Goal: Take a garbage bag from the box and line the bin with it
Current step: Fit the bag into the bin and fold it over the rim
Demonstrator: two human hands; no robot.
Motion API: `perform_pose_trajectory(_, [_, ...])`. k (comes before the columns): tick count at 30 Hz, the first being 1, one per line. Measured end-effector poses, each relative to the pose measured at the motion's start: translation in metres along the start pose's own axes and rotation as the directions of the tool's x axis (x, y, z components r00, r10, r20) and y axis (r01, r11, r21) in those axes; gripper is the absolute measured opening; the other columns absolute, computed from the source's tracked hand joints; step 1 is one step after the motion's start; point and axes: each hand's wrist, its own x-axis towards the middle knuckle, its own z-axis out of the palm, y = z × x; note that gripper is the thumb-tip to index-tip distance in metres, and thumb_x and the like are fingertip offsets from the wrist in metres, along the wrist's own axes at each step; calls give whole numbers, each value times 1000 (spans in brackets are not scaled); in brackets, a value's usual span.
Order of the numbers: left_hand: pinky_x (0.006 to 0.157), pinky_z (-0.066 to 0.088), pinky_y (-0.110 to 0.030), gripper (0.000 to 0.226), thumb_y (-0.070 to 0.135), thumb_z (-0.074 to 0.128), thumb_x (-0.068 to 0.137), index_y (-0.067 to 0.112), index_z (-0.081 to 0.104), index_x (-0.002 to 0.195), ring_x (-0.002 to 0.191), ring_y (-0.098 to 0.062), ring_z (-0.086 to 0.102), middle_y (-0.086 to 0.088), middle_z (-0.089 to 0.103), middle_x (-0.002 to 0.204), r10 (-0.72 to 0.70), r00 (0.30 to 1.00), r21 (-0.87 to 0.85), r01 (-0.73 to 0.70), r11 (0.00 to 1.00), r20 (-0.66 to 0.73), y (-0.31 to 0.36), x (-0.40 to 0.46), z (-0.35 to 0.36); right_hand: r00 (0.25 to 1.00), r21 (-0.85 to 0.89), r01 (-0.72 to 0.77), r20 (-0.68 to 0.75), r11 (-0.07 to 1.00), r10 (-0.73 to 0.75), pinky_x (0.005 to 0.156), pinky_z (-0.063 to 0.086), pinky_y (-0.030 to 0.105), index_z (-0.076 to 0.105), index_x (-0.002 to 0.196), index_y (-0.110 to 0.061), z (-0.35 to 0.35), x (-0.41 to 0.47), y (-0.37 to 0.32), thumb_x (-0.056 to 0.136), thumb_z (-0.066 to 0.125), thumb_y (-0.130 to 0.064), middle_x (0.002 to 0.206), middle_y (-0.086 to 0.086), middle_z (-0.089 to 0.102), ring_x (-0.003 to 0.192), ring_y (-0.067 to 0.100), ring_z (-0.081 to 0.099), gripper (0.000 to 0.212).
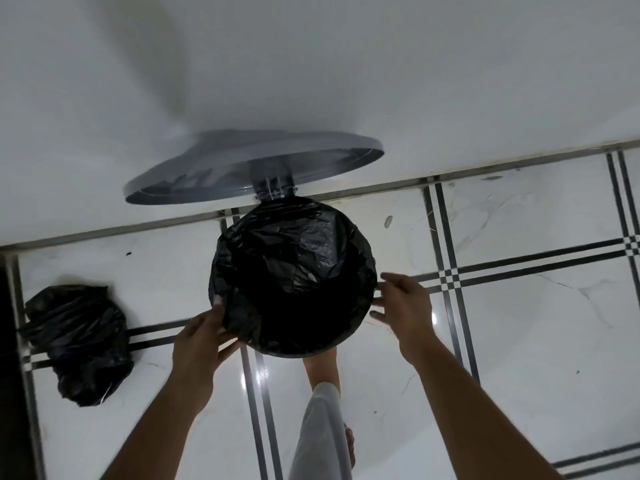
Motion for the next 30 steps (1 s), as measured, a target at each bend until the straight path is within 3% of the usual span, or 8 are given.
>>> perform_pose_trajectory(4, [94,59,-38,26,27,70,105,8,74,123,117,-26,75,-14,80,123,-60,998,-111,55,992,-35,-2,8,-5,987,-103,158,-16,982,-160,95,67,51,79,121,-29,13,-6,-18,83,78,-62,105,-5,85,102,21,82,50])
perform_pose_trajectory(7, [106,53,-39,28,30,59,111,20,75,132,124,-19,72,-4,78,132,-119,992,-168,122,978,30,-7,11,-7,955,-229,250,-100,941,-278,95,64,35,84,113,-26,15,-2,-16,95,83,-43,96,-12,81,95,8,77,25])
perform_pose_trajectory(10, [111,48,-40,34,9,46,114,22,77,122,115,-16,73,3,82,117,-137,990,-90,140,986,36,-7,12,1,939,-311,276,-115,909,-324,73,49,3,87,103,-24,12,8,-16,102,78,-27,89,-17,80,87,-5,73,10])
perform_pose_trajectory(18, [86,56,-41,20,23,61,107,12,71,120,113,-32,67,-12,76,123,-140,955,196,195,961,-263,6,34,3,983,-330,114,-99,937,-155,87,63,37,86,96,-20,17,32,-38,100,72,-26,86,-9,82,91,17,77,16])
perform_pose_trajectory(23, [68,58,-33,13,15,64,106,5,72,107,86,-28,70,-20,76,119,-45,951,199,111,974,-307,36,30,12,997,-285,-3,-69,959,-18,80,59,35,83,93,-9,15,35,-58,92,66,-11,88,13,80,84,20,73,18])
perform_pose_trajectory(26, [69,60,-37,33,42,60,108,16,75,95,77,-22,67,-5,76,105,56,970,149,-21,989,-237,66,27,29,995,-311,84,-31,947,-98,80,49,32,75,83,-19,18,29,-77,100,61,-20,77,-4,71,84,18,65,22])
perform_pose_trajectory(28, [83,58,-42,50,63,54,104,20,76,93,81,-23,66,-2,75,99,62,976,227,-13,974,-210,79,23,43,983,-389,180,47,904,-175,80,50,37,69,77,-11,29,24,-83,108,56,-36,75,1,70,82,25,65,42])
perform_pose_trajectory(30, [74,51,-35,64,69,41,106,17,76,94,78,-20,63,-4,71,93,111,975,337,-41,941,-190,82,22,55,971,-442,239,105,865,-215,90,56,42,77,95,-2,41,20,-83,113,49,-46,91,11,79,93,32,71,56])
